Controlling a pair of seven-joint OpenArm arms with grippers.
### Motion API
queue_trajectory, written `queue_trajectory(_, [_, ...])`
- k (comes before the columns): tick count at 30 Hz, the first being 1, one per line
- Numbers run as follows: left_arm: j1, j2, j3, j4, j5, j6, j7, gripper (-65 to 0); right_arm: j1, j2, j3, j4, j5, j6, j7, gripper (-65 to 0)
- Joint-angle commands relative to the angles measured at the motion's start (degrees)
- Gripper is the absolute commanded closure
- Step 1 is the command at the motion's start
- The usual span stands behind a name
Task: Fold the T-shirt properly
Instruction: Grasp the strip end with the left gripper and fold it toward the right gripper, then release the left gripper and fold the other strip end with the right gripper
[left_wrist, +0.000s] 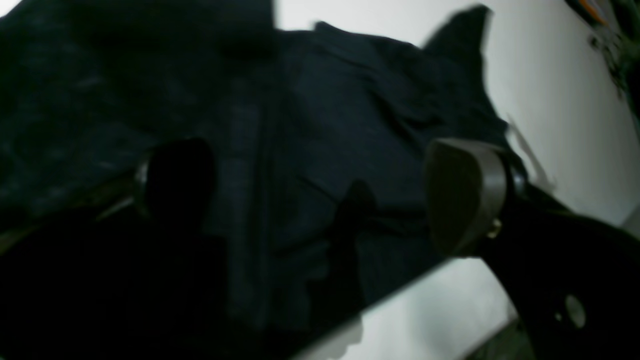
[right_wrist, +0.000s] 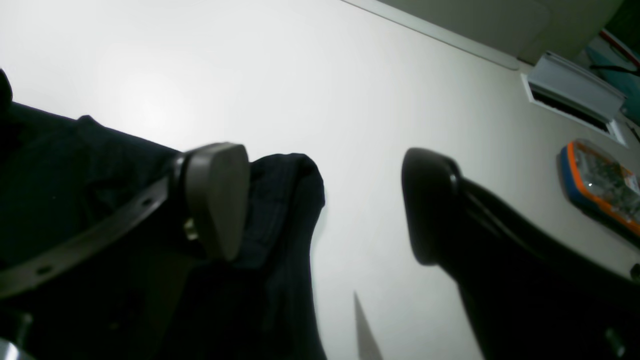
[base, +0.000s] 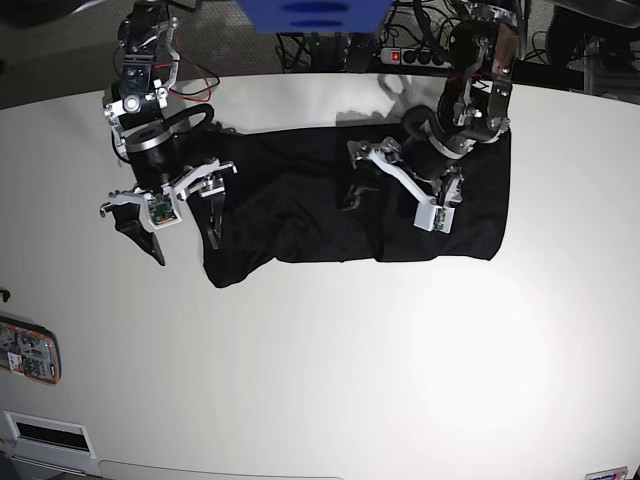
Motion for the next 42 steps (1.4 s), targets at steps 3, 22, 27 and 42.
queue_trajectory(3, [0.91, -0.01, -2.93, 8.00, -0.38, -0.59, -2.09, -65.0, 1.75, 0.31, 0.26, 0.85, 0.89, -0.37, -5.26, -45.8])
queue_trajectory(22, [10.58, 0.08, -9.79, 10.73, 36.99, -0.77, -39.37, -65.0, 16.35, 6.90, 14.59, -3.55, 34.29, 3.59, -41.48, -45.8])
queue_trajectory(27, [15.07, -0.01, -14.01, 10.73, 37.07, -0.77, -39.72, -65.0, 15.38, 7.51, 13.89, -11.20, 34.38, 3.85, -41.57, -45.8])
queue_trajectory(42, [19.90, 0.16, -22.71, 10.73, 37.07, -0.77, -39.81, -65.0, 13.45, 7.51, 6.50, -26.85, 45.28, 3.85, -41.22, -45.8])
